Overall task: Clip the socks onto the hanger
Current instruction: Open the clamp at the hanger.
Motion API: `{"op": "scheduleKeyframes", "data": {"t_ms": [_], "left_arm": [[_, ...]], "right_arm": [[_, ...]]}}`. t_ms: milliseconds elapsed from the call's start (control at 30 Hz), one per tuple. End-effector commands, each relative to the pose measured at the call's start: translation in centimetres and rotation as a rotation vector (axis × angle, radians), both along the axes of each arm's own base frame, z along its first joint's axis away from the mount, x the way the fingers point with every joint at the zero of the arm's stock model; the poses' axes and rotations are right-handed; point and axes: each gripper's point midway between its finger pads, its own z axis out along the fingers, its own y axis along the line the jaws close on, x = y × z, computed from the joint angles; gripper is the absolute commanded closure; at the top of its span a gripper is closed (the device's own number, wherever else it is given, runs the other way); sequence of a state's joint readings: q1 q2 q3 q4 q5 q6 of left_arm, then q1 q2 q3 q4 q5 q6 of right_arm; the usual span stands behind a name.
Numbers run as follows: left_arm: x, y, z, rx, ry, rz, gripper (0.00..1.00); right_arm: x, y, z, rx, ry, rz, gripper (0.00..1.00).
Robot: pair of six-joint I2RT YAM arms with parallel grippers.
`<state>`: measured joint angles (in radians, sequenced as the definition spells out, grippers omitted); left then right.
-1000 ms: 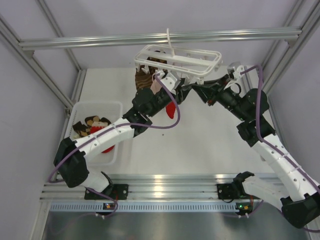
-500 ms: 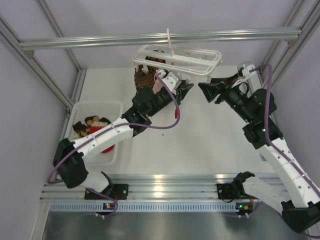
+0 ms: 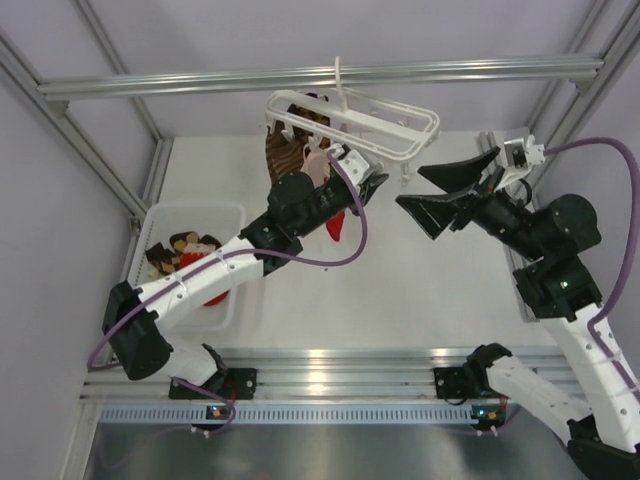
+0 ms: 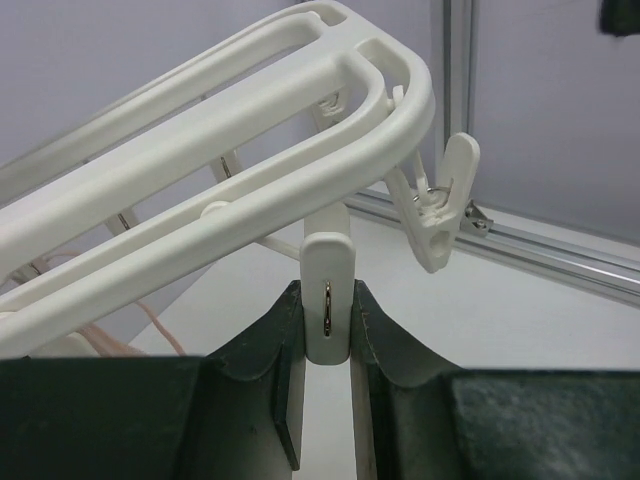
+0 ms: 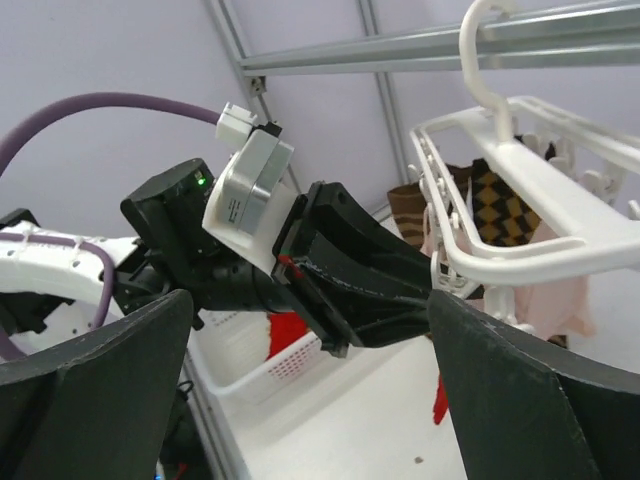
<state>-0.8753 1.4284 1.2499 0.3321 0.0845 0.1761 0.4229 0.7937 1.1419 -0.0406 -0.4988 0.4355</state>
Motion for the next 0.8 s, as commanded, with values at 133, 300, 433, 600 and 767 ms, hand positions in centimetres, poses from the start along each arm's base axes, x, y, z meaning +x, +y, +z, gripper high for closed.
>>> {"op": "scheduleKeyframes", "data": {"t_ms": [133, 300, 433, 600, 767], "left_arm": [[-1.7, 0.0, 2.3, -0.025, -0.025, -0.035, 1.00], [-2.2, -0.1, 2.8, -0.055, 0.012, -0.054, 1.00], [-2.9, -0.3, 3.2, -0.068, 0.021, -0.096, 1.00], [-3.1, -0.2, 3.6, -0.074, 0.012, -0.098, 1.00], [-3.4, -0.1, 3.1, -0.058, -0.021, -0.112, 1.00]], "right_arm": [[1.9, 3.4, 1.2, 0.048, 0.144, 0.119, 0.00], [3.0, 3.6, -0.6, 0.098, 0.191, 0.072, 0.26], [2.3, 3.1, -1.5, 0.138, 0.138, 0.034, 0.36], [3.1, 2.5, -2.6, 0.130, 0.097, -0.035, 0.45], [5.3, 1.7, -2.5, 0.159, 0.056, -0.140, 0.42]]}}
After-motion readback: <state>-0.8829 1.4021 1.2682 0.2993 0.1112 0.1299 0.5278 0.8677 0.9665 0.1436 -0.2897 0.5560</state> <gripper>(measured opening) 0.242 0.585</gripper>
